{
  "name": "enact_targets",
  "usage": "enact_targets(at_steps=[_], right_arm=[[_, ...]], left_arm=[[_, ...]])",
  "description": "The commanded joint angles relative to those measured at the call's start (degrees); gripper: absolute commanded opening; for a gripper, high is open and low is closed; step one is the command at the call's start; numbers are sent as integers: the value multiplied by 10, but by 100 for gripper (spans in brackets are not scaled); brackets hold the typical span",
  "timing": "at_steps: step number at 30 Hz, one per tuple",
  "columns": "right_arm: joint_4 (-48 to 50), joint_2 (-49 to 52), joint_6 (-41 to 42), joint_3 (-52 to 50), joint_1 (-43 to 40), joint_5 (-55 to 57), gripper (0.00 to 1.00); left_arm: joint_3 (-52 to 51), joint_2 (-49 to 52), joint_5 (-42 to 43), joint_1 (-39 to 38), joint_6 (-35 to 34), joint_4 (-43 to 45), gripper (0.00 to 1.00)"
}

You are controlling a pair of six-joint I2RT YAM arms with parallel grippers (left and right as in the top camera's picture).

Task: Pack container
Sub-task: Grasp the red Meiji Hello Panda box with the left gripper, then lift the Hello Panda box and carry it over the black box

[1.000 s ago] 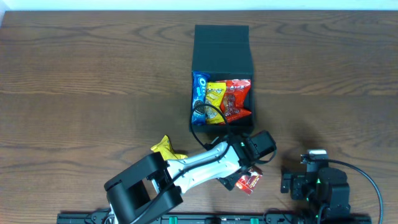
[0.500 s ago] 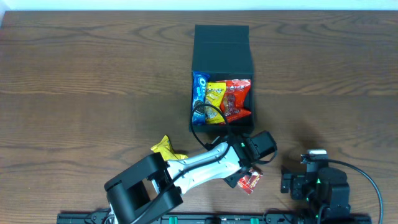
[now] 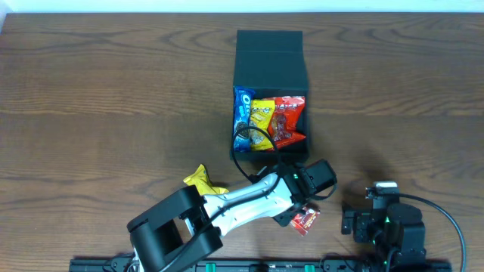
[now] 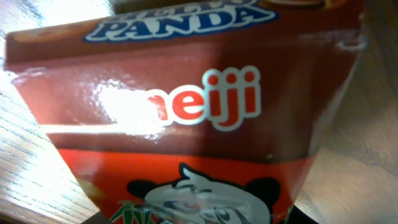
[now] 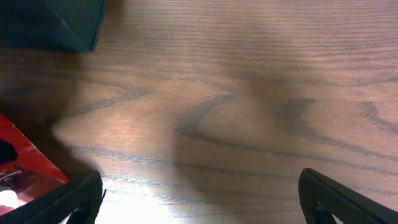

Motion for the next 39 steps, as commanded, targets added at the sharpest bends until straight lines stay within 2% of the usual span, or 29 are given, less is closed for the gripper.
enact_targets(at_steps=[1,5,18,25,33,39], right_arm=[[-2,-4,-7,-2,-5,-1,99],[-2,-4,-7,-2,-5,-1,99],[-2,-4,-7,-2,-5,-1,99],[-2,-4,-7,-2,-5,-1,99],[-2,-4,-7,-2,-5,-1,99],[-2,-4,-7,-2,-5,-1,99]], left_arm=[[-5,10,-6,-2,-3,-3,45],[-5,10,-6,-2,-3,-3,39],[-2,4,-7,-2,0,-4,33],[21,3,-11,-5,36,-9,27],[47,-2,-46,-18,42,-42,24],[75,-32,-127,-32,52,-102,21]])
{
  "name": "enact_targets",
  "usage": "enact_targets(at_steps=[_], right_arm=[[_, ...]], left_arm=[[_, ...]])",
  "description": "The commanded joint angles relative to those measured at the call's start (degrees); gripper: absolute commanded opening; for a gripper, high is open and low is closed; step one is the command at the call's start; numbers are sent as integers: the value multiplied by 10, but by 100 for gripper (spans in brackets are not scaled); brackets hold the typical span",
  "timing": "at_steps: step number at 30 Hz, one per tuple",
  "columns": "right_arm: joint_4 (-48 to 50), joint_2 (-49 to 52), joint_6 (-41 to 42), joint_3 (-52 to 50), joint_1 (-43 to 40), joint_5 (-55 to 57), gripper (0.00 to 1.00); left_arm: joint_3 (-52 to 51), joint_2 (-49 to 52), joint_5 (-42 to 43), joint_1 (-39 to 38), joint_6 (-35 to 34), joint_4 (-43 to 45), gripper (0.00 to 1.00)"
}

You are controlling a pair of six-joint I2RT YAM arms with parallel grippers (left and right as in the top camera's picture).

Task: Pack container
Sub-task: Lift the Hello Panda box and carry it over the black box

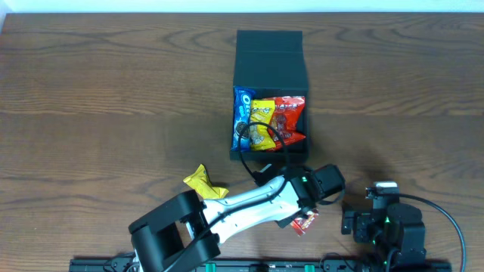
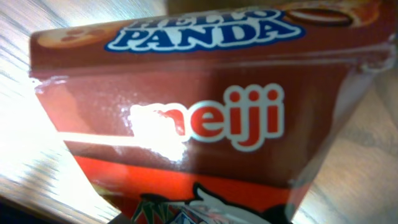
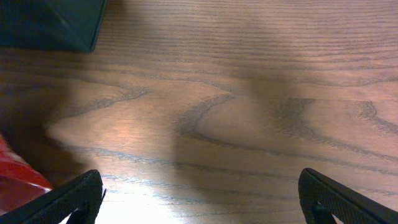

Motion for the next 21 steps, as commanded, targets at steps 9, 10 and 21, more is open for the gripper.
enact_targets(at_steps=[9,10,21], right_arm=[[-2,-4,-7,-2,-5,0,99],[-2,-4,-7,-2,-5,0,99],[-2,-4,-7,-2,-5,0,99]], left_arm=[[104,-65,-181,-37,92,-120,20],[118,-66,-188,-37,104,-142,20],[246,-66,-226,25,531,-225,21]])
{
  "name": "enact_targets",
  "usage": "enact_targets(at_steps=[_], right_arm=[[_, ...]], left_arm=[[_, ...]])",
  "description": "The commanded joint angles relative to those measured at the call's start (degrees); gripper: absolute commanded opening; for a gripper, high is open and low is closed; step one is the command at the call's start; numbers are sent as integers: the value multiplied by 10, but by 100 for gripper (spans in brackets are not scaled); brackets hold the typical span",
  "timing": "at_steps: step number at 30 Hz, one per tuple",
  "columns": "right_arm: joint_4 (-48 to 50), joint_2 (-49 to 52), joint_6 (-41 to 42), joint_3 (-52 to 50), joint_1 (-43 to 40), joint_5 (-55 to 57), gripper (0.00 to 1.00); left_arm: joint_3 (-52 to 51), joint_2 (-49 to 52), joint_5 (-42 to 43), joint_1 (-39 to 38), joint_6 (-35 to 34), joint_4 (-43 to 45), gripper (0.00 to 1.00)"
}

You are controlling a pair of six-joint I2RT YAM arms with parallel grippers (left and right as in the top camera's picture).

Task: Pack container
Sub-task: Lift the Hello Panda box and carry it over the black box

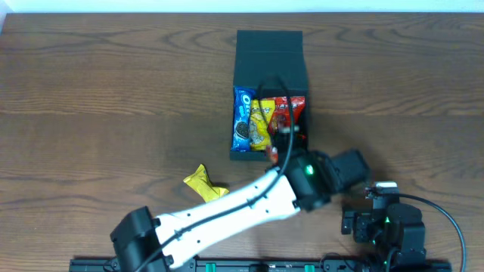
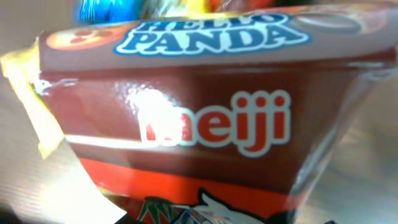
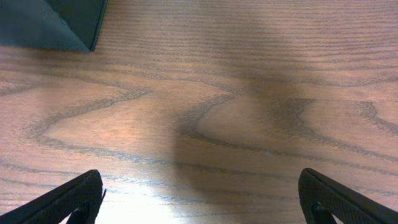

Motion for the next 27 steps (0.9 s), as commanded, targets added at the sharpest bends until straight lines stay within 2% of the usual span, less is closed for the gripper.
enact_targets(at_steps=[1,2,5,9,14,27], right_arm=[[-2,-4,-7,-2,-5,0,99],[-2,-4,-7,-2,-5,0,99],[-2,-4,-7,-2,-5,0,99],[-2,-4,-7,-2,-5,0,99],[-2,-4,-7,-2,-5,0,99],[-2,-4,-7,-2,-5,0,99]], left_arm=[[30,-12,-26,38,254,-6,18],[34,-12,-26,52,290,-10,17],[35,-12,-26,101,336,-18,16],[35,-5,-25,164,398,-5,25],[35,16,62,209,500,33,28],[35,83,173,229,497,98,23]])
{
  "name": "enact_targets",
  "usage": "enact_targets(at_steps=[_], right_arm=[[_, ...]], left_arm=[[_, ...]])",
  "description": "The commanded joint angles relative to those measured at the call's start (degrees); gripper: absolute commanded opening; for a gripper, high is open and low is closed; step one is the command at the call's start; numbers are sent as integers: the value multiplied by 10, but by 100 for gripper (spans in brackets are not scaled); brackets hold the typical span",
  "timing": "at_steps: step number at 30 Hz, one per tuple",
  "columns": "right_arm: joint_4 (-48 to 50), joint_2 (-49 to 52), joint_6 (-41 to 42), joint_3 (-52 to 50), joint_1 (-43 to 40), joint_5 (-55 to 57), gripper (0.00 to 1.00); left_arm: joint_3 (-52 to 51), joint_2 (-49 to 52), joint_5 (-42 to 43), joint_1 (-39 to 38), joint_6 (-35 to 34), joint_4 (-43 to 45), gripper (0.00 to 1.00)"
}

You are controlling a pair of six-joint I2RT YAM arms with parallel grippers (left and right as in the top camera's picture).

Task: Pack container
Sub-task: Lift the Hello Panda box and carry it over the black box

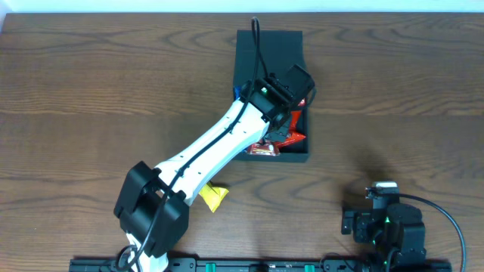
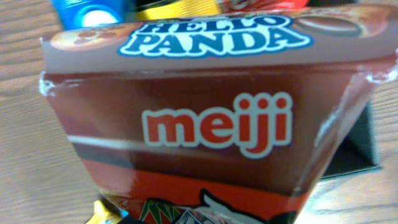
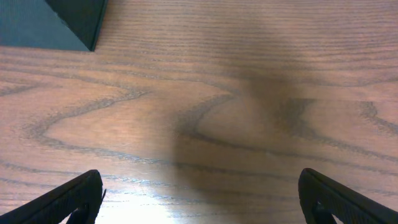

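Observation:
A red and brown Hello Panda box (image 2: 205,124) fills the left wrist view, and my left gripper (image 2: 205,219) is shut on its lower end. Overhead, the box (image 1: 265,149) shows under my left arm at the near end of the black container (image 1: 271,45). Blue, yellow and red snack packs (image 1: 293,128) lie inside the container, mostly hidden by the arm. I cannot tell whether the box touches them. My right gripper (image 3: 199,199) stands open over bare wood at the table's near right, with nothing between its fingers.
A yellow packet (image 1: 214,196) lies on the table left of the container's front, partly under my left arm. The right arm's base (image 1: 386,223) sits at the near right edge. A corner of the container (image 3: 50,25) shows in the right wrist view.
My left arm has moved from the table at the container's near right corner to over the container, still holding the Hello Panda box. The right arm has not moved.
My left gripper held the Hello Panda box low over the table near the right arm, where the right wrist view caught its red edge. Then the box was out of that view, at the container's corner. Now it is over the container's near end.

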Motion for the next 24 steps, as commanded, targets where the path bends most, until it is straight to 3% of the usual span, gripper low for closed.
enact_targets(at_steps=[1,24], right_arm=[[-2,-4,-7,-2,-5,0,99],[-2,-4,-7,-2,-5,0,99]], left_arm=[[10,9,54,2,8,13,23],[11,47,31,19,-40,67,23]])
